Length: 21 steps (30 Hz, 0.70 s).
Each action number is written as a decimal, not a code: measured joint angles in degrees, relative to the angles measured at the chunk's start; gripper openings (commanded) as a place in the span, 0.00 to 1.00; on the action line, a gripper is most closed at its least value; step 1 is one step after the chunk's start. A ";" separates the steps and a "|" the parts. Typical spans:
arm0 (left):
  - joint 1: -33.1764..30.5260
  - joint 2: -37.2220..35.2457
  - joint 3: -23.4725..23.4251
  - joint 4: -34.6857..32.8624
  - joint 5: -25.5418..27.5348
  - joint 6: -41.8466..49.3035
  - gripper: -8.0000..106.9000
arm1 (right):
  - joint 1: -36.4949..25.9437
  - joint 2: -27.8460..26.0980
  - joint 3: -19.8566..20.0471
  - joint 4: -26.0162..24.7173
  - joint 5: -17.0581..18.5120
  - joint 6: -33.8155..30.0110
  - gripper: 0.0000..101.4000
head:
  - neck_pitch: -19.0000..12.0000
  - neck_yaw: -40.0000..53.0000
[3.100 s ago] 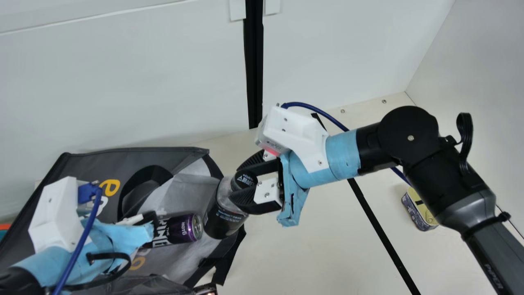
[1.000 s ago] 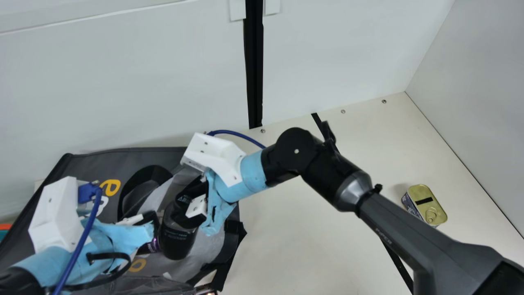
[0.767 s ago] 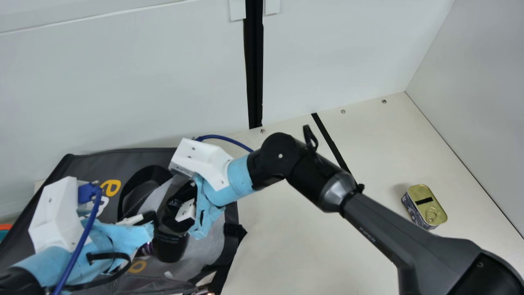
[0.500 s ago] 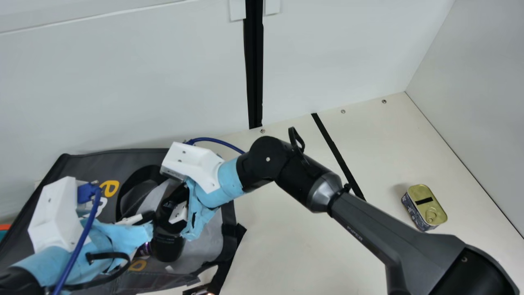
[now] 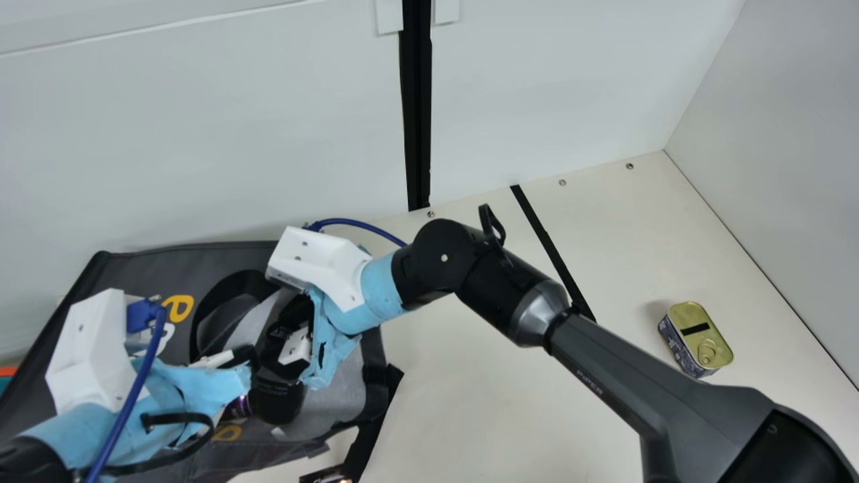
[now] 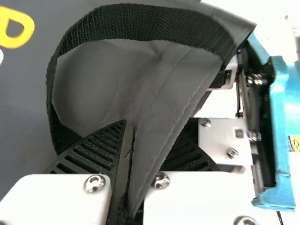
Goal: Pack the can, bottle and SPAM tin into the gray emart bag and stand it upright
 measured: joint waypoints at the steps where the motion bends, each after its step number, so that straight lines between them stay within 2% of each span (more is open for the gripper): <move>1: 0.00 0.00 0.00 0.00 0.00 0.00 0.00 | -0.17 -0.18 0.13 0.00 0.27 -0.04 0.76 | 0.00 0.00; 7: 0.00 0.00 0.00 0.00 0.00 0.00 0.00 | -1.49 -1.78 1.44 0.18 0.85 -1.06 0.94 | 0.00 0.00; 21: 0.00 0.00 0.00 0.00 0.00 0.00 0.00 | -6.67 -7.85 5.34 1.49 4.52 -4.60 0.94 | 0.00 0.09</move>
